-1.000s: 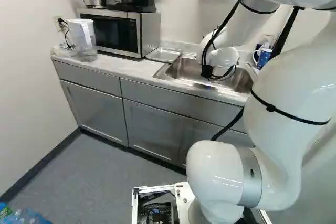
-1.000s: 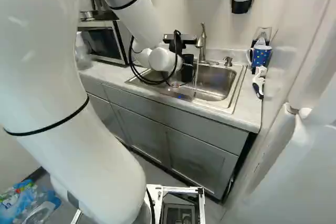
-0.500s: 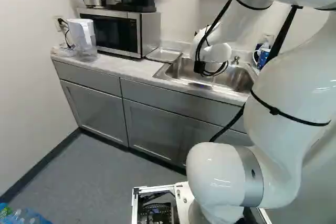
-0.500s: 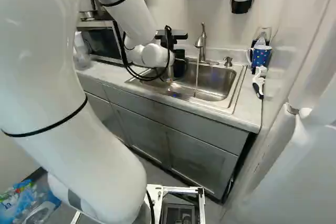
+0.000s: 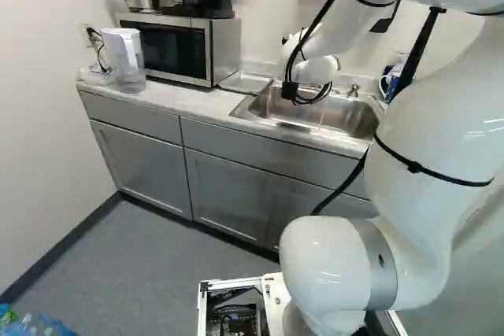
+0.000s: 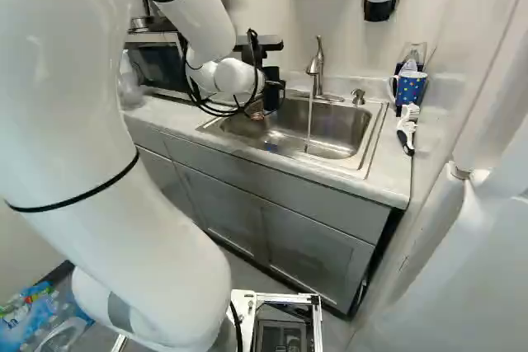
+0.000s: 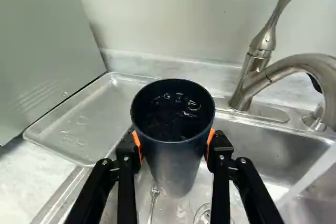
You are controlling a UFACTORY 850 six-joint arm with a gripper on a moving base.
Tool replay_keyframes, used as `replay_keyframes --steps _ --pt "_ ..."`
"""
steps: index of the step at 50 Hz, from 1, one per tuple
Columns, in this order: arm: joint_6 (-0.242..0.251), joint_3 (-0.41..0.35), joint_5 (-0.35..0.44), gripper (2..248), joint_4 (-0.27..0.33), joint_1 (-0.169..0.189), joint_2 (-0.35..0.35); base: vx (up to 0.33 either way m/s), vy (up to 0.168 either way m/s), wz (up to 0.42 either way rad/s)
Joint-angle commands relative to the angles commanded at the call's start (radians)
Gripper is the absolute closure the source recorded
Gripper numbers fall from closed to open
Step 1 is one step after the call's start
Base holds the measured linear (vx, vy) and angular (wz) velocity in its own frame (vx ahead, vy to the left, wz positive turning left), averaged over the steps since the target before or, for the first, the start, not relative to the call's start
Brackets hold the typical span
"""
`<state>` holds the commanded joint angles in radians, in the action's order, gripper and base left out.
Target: Rinse the cup and place it in the tray
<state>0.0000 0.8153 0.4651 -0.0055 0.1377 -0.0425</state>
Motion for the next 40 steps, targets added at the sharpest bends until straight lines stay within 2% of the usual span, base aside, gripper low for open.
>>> replay_keyframes --steps 14,40 --pt "0.0 0.044 -0.016 124 0.0 -0.03 -0.013 0.0 0.0 0.0" --pt "0.0 0.062 -0.048 124 0.0 -0.031 0.021 0.0 0.0 0.0"
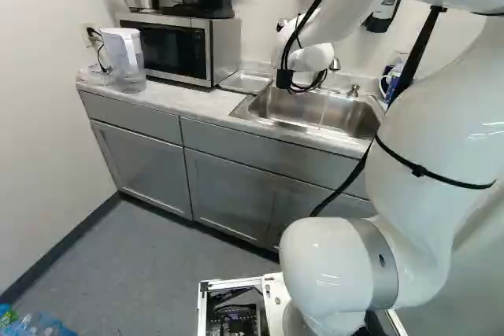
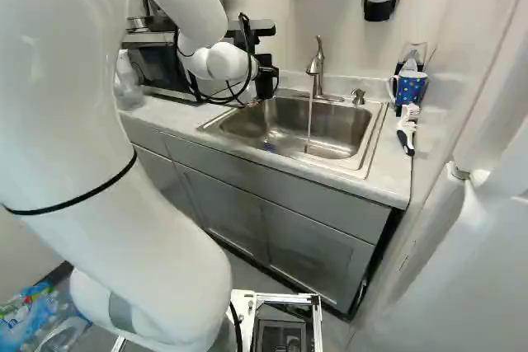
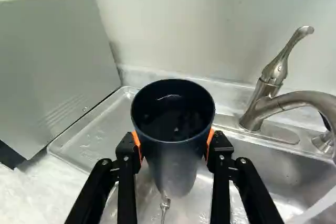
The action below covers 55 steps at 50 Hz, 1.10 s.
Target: Rinse the cup and place it in the tray
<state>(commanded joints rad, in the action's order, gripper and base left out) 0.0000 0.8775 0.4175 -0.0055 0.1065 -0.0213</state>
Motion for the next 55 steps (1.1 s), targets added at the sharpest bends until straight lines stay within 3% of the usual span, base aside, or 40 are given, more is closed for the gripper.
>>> replay_keyframes --steps 43,55 --pt "0.0 0.019 -0.042 124 0.0 0.0 0.033 0.0 0.0 0.0" --pt "-0.089 0.019 -0.042 124 0.0 0.0 0.033 0.0 0.0 0.0"
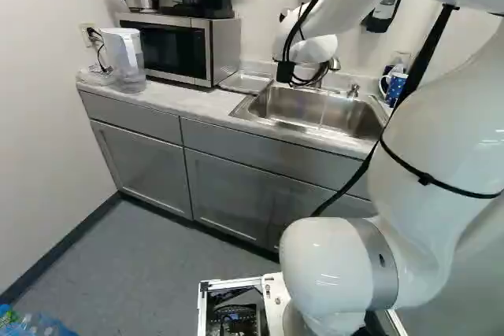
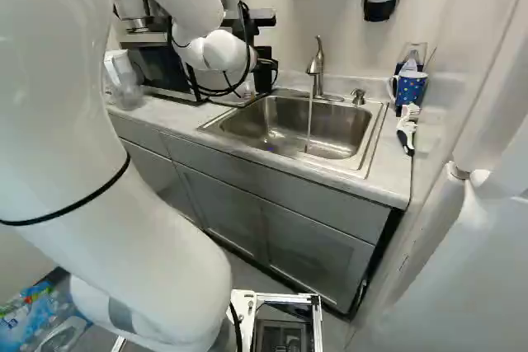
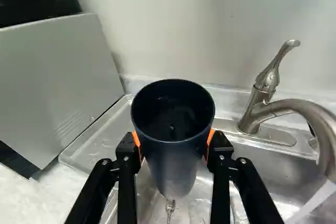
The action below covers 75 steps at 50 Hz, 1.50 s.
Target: Rinse the cup and place it in the tray
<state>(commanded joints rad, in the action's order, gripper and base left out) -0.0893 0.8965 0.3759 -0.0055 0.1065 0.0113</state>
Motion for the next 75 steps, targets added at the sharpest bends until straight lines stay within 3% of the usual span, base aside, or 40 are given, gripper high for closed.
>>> replay_keyframes --steps 75 --pt "-0.783 0.0 0.0 124 0.0 0.0 0.0 0.0 0.0 0.0"
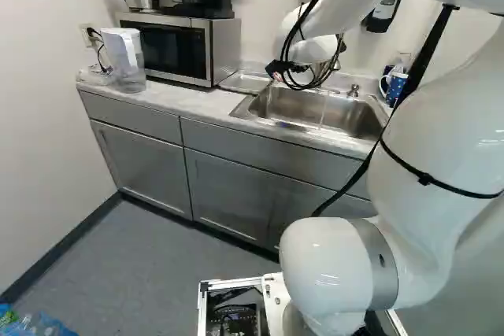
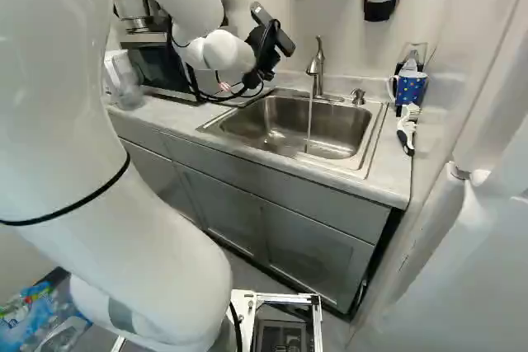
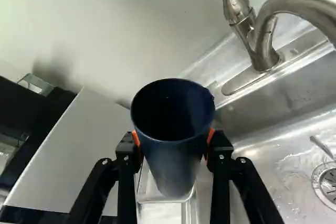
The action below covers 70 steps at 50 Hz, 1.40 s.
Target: Rinse the cup and place it in the tray
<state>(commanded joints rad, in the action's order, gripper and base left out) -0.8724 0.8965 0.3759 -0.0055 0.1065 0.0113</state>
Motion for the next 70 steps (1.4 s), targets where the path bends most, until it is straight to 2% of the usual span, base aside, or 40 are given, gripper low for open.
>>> replay_keyframes --steps 70 --pt "-0.735 0.0 0.0 124 0.0 0.0 0.0 0.0 0.0 0.0"
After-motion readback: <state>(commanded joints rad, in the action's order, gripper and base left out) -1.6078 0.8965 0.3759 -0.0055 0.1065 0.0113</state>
